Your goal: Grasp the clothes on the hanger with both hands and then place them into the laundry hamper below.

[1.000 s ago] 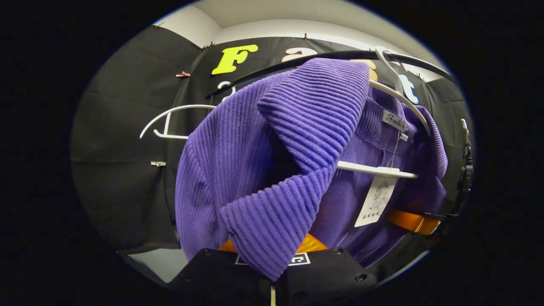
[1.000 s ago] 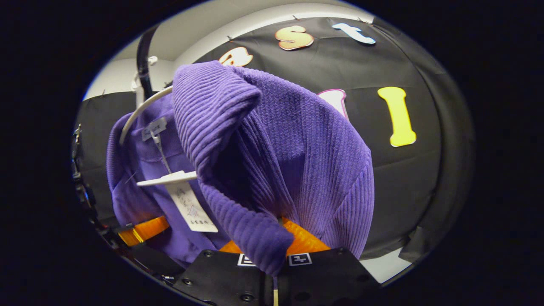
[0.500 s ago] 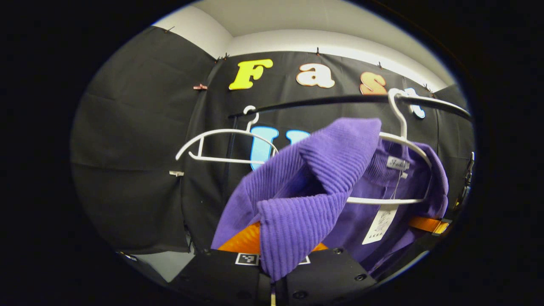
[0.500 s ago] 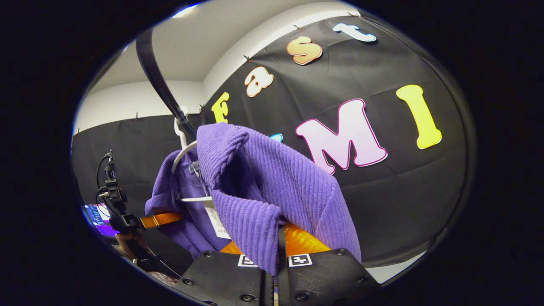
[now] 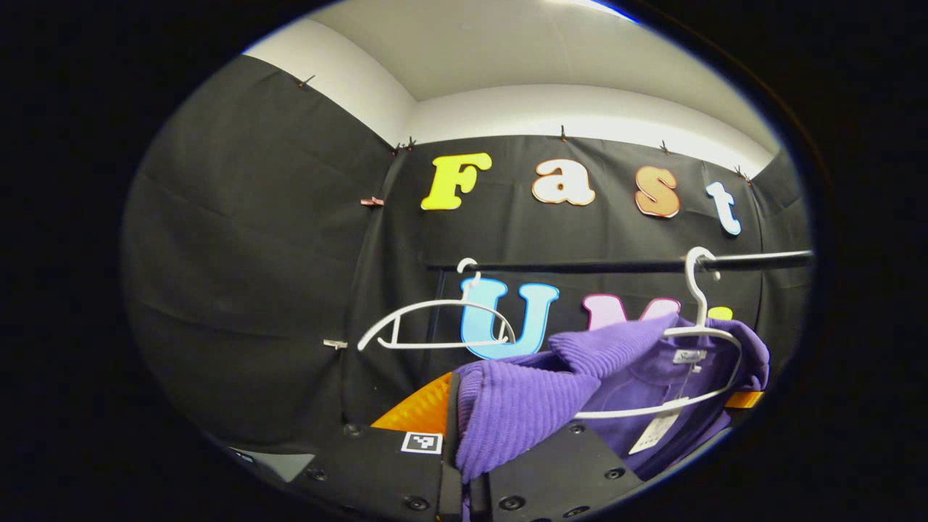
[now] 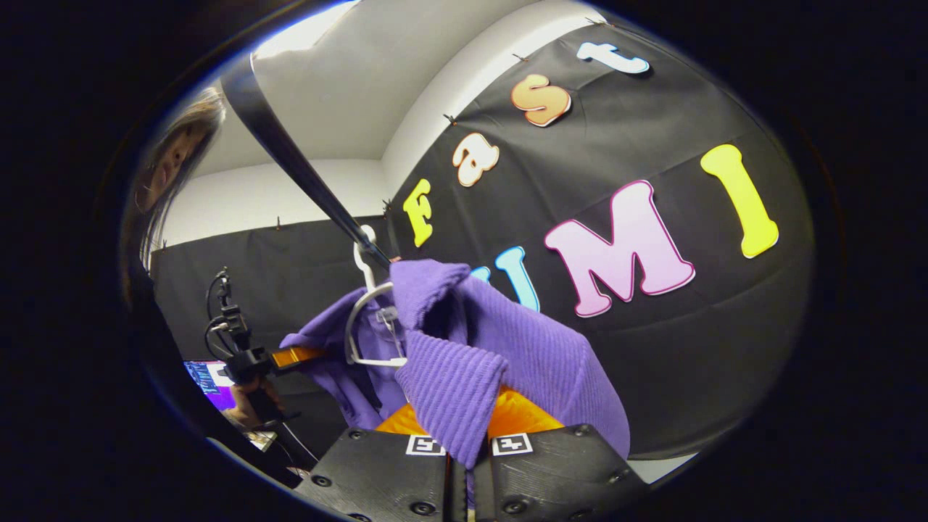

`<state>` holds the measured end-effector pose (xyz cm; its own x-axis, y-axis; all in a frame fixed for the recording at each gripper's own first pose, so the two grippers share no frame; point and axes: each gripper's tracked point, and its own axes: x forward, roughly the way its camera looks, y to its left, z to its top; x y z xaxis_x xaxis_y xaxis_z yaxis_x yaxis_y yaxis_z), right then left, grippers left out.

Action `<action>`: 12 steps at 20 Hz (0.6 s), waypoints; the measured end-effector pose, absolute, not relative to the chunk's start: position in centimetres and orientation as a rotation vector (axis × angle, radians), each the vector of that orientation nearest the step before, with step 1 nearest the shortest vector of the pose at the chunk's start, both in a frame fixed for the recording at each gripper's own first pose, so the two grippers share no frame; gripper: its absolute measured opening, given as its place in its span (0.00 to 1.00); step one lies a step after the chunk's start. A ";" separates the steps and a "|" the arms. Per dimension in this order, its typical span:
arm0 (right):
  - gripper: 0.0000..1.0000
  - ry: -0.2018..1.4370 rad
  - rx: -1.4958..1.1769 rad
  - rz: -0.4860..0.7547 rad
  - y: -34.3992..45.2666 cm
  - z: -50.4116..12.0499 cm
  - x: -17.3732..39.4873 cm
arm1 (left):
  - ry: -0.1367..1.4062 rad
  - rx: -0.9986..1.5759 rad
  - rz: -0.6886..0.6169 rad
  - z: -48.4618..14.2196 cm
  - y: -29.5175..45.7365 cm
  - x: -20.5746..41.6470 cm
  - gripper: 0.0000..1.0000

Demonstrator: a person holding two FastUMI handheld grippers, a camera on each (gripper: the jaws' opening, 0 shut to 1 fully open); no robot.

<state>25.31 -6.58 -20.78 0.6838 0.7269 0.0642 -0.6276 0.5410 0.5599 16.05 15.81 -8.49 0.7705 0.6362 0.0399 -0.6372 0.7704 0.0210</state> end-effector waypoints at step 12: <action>0.13 -0.048 0.664 0.523 -11.9 -16.8 33.4 | -0.054 0.142 0.669 -6.6 19.9 21.4 0.07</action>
